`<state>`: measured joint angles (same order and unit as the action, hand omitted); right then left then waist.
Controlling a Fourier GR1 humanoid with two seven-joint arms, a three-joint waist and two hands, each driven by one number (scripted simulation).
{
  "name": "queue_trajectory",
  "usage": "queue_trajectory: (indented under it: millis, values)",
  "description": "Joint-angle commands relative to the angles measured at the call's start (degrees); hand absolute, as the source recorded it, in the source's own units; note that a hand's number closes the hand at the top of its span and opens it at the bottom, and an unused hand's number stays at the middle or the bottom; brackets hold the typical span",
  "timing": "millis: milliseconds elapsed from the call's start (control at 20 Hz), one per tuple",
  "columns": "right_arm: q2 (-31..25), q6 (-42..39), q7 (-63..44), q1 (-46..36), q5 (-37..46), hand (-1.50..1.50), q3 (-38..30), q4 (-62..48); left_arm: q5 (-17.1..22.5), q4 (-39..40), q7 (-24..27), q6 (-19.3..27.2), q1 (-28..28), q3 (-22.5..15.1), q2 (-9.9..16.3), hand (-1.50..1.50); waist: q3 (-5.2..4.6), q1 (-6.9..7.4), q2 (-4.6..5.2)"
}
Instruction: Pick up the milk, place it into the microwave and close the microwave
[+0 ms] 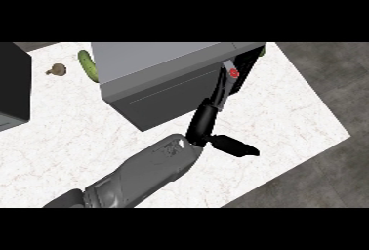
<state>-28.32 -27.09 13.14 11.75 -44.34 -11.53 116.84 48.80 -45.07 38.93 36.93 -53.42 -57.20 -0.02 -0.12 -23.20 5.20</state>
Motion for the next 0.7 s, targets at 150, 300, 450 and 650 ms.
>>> queue_trajectory:
  millis: [150, 300, 450, 650]
  values:
    - [-1.13, 0.07, -0.90, -0.60, -1.71, -1.50, -0.74, 0.69, 4.90, 3.08, -3.77, -1.64, -2.93, 2.33, 0.01, 1.50, 0.00, -0.66, 0.41]
    - [-1.40, -0.10, -1.42, -0.44, -1.85, -1.50, -0.45, 0.33, 2.35, 6.83, -4.94, -1.72, -4.98, -0.79, 0.07, 1.50, 0.44, 0.53, -0.03]
    - [-1.66, 0.45, -1.84, -0.46, -1.97, -1.50, -0.81, 0.25, -1.57, 12.33, -5.05, 3.09, -6.75, -3.30, 2.22, -1.50, 0.78, 2.26, -0.69]
    - [-1.90, 1.14, -1.92, -0.24, -2.66, -1.50, -2.03, 0.68, -2.10, 16.46, -8.10, 5.91, -8.25, -3.62, 3.25, -1.50, 0.70, 3.52, -1.02]
